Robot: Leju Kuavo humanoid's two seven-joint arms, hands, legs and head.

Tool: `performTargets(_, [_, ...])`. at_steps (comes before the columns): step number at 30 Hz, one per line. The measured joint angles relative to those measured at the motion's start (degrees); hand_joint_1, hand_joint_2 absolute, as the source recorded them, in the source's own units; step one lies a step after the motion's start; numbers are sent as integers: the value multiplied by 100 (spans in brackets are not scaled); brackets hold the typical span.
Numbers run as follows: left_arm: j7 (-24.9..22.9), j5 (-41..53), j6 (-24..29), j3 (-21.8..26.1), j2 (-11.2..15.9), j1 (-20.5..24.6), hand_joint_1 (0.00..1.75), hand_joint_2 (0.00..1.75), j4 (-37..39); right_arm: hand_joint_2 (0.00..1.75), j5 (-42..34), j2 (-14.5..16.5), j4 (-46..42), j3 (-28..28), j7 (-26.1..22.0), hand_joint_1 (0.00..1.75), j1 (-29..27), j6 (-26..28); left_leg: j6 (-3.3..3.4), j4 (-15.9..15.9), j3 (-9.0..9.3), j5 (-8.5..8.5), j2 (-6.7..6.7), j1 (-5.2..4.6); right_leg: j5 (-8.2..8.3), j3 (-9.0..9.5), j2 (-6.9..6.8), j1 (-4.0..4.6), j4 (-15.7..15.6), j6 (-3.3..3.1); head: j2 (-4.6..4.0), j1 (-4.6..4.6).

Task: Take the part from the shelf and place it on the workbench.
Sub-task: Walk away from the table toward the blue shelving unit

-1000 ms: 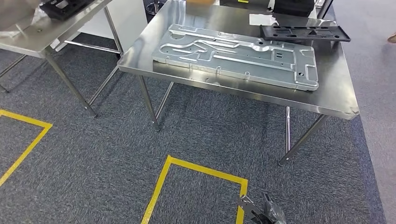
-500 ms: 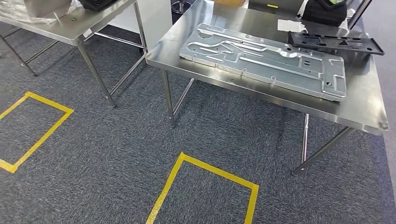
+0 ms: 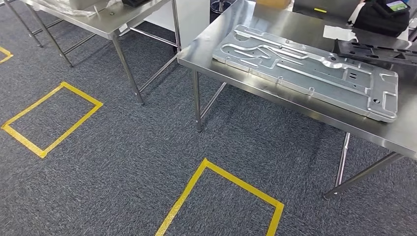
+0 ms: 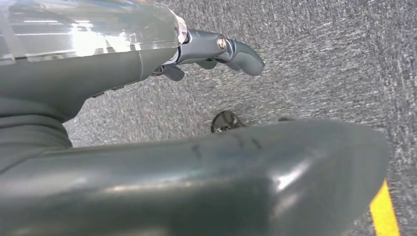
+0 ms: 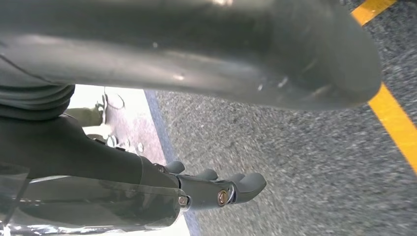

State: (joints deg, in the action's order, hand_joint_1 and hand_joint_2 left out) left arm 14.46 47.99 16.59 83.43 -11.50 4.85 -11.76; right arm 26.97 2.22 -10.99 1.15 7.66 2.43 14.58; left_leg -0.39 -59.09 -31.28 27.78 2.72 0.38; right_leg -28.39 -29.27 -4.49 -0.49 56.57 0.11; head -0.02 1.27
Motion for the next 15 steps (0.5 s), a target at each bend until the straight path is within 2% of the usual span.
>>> performTargets(1, [1,1,0,0,0,6,0,0,0,0,0,1,4,2,1,0,4,0,30,152,68,-23,39,-15,-13,3,-43,16,11,30,0,-2])
performTargets(3, [3,-1,0,0,0,-2,0,0,0,0,0,1,10,5,5,0,29,0,95,184,44,-29,-47,-29,-23,17,-132,24,11,91,0,-6])
performTargets(4, [1,-3,1,0,0,-10,0,0,0,0,2,2,12,7,9,0,42,0,128,204,43,-47,-95,-21,-54,21,-107,12,35,125,0,-6])
performTargets(5, [-7,-9,6,0,0,-13,0,0,0,0,8,3,13,7,19,0,49,-1,166,225,42,-68,-142,-12,-137,-8,-19,-4,128,157,0,-6])
performTargets(6, [-26,-20,17,0,-1,-7,0,0,0,0,20,5,15,7,32,0,49,-5,202,246,45,-91,-185,0,-292,-98,112,-17,345,182,0,-6])
performTargets(8, [-90,-46,66,0,-4,9,0,0,0,0,56,9,24,7,62,0,39,-16,243,251,21,-116,-276,4,-698,-434,356,-33,1070,210,0,-7])
performTargets(9, [-135,-57,105,0,-8,14,0,0,0,0,74,10,27,7,76,0,35,-21,252,248,7,-122,-329,-2,-848,-614,399,-34,1441,216,0,-7])
performTargets(10, [-178,-63,155,0,-14,14,0,0,0,0,90,10,30,7,86,0,31,-22,255,243,0,-125,-390,-6,-882,-724,415,-33,1656,217,0,-7])
performTargets(11, [-217,-67,212,0,-22,14,0,0,0,0,106,12,31,7,93,0,27,-24,256,235,-1,-127,-455,-9,-798,-738,425,-33,1662,214,0,-7])
performTargets(12, [-242,-73,265,0,-34,14,0,0,0,0,126,14,32,7,96,0,23,-29,253,224,2,-126,-524,-10,-604,-640,442,-35,1430,205,0,-7])
performTargets(13, [-247,-84,312,0,-51,16,0,0,0,0,155,15,33,7,97,0,18,-42,247,211,5,-123,-591,-10,-356,-466,498,-40,1035,191,0,-7])
performTargets(15, [-196,-108,365,0,-86,25,0,0,0,0,217,16,44,3,97,0,11,-89,209,177,-21,-119,-705,-20,-63,-159,747,-53,325,157,0,-7])
